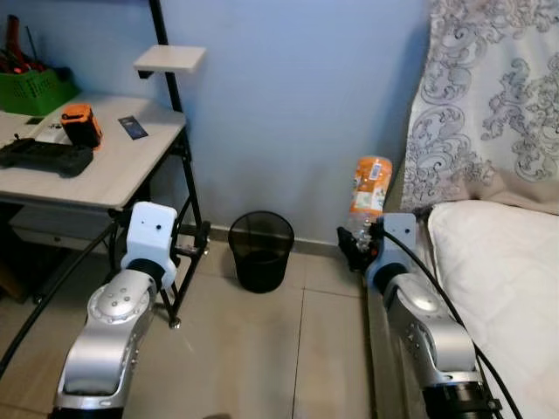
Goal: Clean up the room
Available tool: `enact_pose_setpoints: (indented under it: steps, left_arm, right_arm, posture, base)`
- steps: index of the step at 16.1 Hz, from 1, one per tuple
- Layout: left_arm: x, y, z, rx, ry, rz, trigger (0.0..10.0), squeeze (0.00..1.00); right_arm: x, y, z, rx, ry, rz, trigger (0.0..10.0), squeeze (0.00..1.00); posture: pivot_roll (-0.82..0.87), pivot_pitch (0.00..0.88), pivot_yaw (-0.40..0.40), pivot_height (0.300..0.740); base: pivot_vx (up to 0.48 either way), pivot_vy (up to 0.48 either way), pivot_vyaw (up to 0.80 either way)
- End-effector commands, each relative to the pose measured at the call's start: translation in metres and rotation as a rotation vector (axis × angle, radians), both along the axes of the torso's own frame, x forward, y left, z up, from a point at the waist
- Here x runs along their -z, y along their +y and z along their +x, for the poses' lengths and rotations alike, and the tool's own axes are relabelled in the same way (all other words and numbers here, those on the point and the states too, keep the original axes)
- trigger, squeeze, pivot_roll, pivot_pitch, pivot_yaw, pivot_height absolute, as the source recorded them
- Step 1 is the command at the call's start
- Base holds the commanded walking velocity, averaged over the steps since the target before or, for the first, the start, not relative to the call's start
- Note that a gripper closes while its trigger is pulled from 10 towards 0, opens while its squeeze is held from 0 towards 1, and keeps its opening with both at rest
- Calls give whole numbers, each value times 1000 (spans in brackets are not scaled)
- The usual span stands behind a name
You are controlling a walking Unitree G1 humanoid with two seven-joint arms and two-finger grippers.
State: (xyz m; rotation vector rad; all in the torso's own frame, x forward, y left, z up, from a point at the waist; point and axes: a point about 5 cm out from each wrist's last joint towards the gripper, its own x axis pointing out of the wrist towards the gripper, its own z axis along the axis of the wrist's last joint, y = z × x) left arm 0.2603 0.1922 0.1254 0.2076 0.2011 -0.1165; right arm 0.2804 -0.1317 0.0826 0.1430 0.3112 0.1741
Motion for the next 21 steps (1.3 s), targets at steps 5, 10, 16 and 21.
enact_pose_setpoints:
  steps: [5, 10, 16, 21]
  left_arm:
    - [-1, -6, 0, 32, 7, 5, 10000, 259]
    - [-1, -6, 0, 38, 10, 10, 10000, 259]
    - [-1, -6, 0, 49, 17, 20, 10000, 251]
    - [1, -7, -2, 72, 34, 51, 10000, 251]
  right_arm:
    - [-2, -7, 0, 28, -6, -15, 10000, 0]
    - [-1, -8, 0, 35, 0, -18, 10000, 0]
    - [-3, -6, 0, -4, -10, -27, 10000, 0]
    - [-3, -14, 2, 32, -8, -29, 10000, 0]
  posture:
    - [-21, 0, -11, 740]
    - [-20, 0, -12, 740]
    - [-19, 0, -13, 740]
    - [-22, 0, -7, 740]
  base:
    - [340, 0, 0]
    - [346, 0, 0]
    - [354, 0, 133]
    - [352, 0, 160]
